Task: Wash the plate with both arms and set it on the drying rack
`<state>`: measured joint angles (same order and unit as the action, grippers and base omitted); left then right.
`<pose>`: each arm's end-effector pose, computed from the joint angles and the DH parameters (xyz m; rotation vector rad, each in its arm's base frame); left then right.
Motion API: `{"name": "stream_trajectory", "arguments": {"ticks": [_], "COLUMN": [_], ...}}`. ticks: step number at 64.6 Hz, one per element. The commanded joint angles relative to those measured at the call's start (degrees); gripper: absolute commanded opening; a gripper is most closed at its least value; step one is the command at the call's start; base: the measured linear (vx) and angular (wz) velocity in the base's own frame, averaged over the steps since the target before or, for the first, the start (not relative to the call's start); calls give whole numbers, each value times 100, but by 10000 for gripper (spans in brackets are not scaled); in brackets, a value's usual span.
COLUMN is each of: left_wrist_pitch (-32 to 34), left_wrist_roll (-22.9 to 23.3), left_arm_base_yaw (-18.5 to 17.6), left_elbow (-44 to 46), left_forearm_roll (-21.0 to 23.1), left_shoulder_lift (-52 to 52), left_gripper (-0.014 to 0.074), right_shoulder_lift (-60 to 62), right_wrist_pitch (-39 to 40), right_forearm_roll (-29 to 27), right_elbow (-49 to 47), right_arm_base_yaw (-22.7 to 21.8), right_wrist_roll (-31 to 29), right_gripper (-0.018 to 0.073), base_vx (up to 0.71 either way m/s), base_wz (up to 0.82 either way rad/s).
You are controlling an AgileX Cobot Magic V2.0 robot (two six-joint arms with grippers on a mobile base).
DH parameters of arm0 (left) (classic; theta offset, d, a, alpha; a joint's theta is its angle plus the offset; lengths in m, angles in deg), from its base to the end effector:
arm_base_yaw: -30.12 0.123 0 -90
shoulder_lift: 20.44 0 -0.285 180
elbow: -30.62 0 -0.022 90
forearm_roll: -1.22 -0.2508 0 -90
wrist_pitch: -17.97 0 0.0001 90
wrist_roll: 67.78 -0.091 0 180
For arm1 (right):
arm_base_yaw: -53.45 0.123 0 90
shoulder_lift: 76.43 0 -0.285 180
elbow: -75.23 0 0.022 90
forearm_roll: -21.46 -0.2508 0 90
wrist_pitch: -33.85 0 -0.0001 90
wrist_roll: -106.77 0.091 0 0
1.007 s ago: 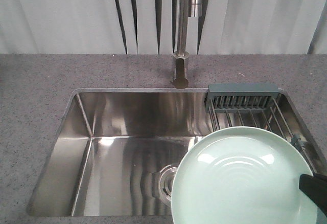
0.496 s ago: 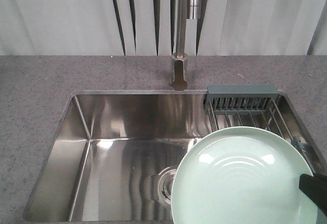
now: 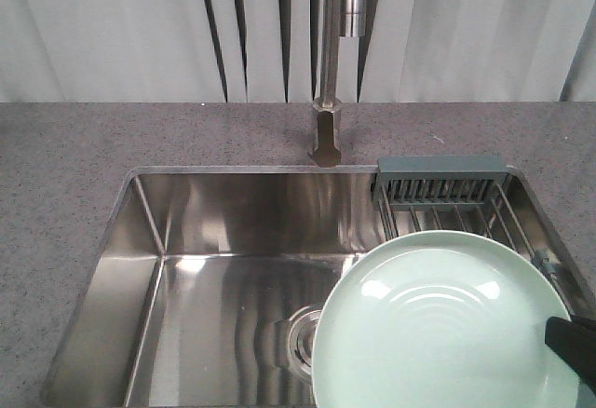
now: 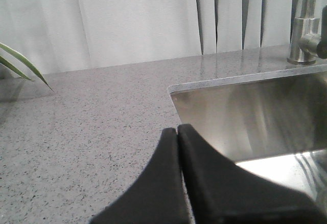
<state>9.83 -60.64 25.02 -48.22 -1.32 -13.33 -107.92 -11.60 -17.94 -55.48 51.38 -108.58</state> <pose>0.0564 -0.0045 0.1914 0.0020 1.6435 -0.1246 0.0734 0.0386 0.2945 -0.3436 2.0111 0.4044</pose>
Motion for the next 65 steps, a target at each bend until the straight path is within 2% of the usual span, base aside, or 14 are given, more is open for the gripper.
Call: {"name": "stream_trajectory", "arguments": {"ticks": [1, 55, 61, 65], "left_wrist_pitch": [388, 408, 421, 425], "left_wrist_roll": [40, 45, 162, 556], "left_arm_base_yaw": [-38, -38, -38, -38], "left_elbow": [157, 157, 157, 157], "left_forearm_roll": [8, 15, 287, 825], "left_shoulder_lift": [-73, -73, -73, -73], "left_gripper": [-6, -6, -6, -6], "right_shoulder_lift": [-36, -36, -36, -36], "right_wrist_pitch": [309, 309, 309, 309], "right_forearm_roll": [-215, -215, -215, -215], "right_elbow": [-152, -152, -152, -152], "right_arm_base_yaw": [-38, -38, -38, -38], "right_wrist_roll": [1, 1, 1, 1], "right_gripper": [-1, -1, -1, -1], "base_vx": [0, 0, 0, 0], "base_wz": [0, 0, 0, 0]}}
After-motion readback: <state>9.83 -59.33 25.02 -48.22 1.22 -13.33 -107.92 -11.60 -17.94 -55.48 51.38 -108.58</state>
